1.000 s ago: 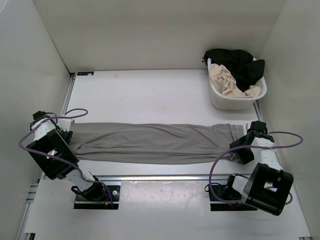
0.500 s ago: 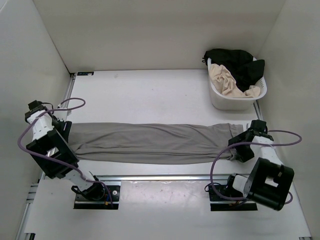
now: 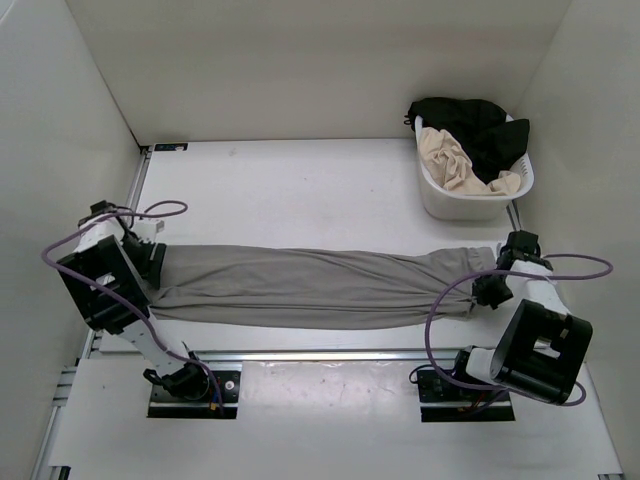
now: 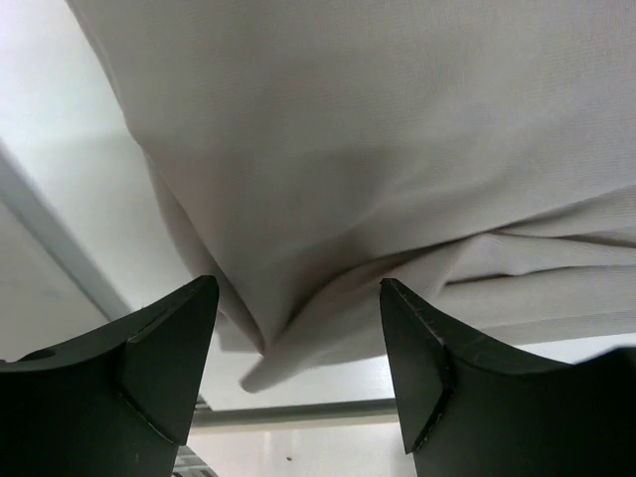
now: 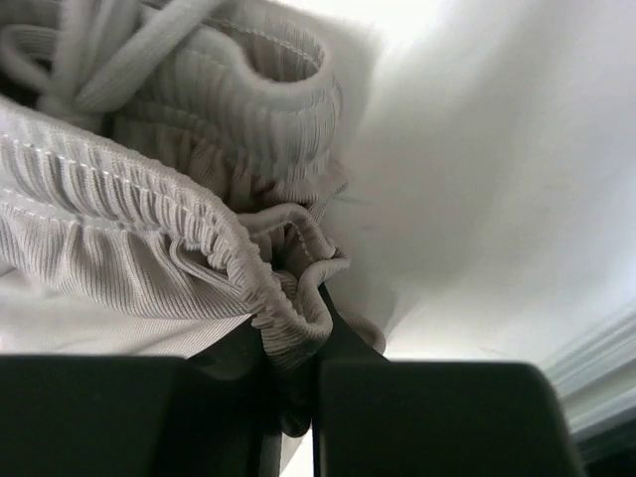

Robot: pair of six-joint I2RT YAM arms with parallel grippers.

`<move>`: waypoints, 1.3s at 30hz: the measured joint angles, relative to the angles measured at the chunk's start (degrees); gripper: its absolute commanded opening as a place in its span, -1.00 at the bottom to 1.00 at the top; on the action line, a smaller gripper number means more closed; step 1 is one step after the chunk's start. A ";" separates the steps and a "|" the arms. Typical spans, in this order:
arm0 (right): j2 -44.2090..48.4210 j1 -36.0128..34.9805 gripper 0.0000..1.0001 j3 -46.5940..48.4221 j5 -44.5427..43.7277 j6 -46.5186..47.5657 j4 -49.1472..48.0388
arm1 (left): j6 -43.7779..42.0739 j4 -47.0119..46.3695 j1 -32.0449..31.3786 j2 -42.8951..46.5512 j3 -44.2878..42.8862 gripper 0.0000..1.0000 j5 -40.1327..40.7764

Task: Fold and stack the trousers
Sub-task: Fold the trousers

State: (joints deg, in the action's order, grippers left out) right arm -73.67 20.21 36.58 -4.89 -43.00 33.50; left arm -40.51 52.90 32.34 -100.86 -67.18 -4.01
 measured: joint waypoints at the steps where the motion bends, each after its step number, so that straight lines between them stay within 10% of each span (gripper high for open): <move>1: 0.61 0.33 -1.00 0.90 -1.70 0.55 1.22 | 0.09 -0.13 -1.27 0.04 0.17 0.59 0.02; 4: 1.31 0.79 -0.89 5.29 -4.61 2.80 3.04 | 0.94 -0.35 -4.55 0.04 0.37 0.64 -0.02; 6: 1.14 0.79 -0.13 7.63 -5.03 4.26 2.64 | 1.44 -0.44 -6.19 0.04 0.20 0.68 -0.07; 11: -0.46 0.79 0.47 9.05 -6.80 5.81 4.68 | 2.01 0.20 -6.80 0.70 -2.43 0.74 1.31; 15: 1.77 0.79 0.47 9.07 -10.67 5.42 9.14 | 0.81 0.90 -6.71 3.74 -1.70 0.63 3.93; 20: 9.31 -0.55 0.22 9.09 -14.51 4.48 14.95 | -3.93 2.56 -6.62 12.96 4.87 0.03 4.92; 31: 6.14 -32.76 0.16 11.13 -5.75 12.68 12.81 | -11.21 3.37 -6.62 15.74 15.19 0.39 4.87; 36: -7.69 -46.66 0.24 18.97 -6.75 18.45 12.61 | -11.47 1.29 -6.62 12.09 16.57 -0.57 6.16; 39: -11.89 -52.65 0.24 21.14 -7.08 21.09 12.41 | -11.74 0.55 -6.62 10.67 16.26 -0.70 6.47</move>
State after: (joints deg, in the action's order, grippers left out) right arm -85.56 -32.45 57.71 -11.97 -21.91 45.91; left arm -52.25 53.45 25.71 -90.19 -50.92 2.46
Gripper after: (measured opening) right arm 0.619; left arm 0.162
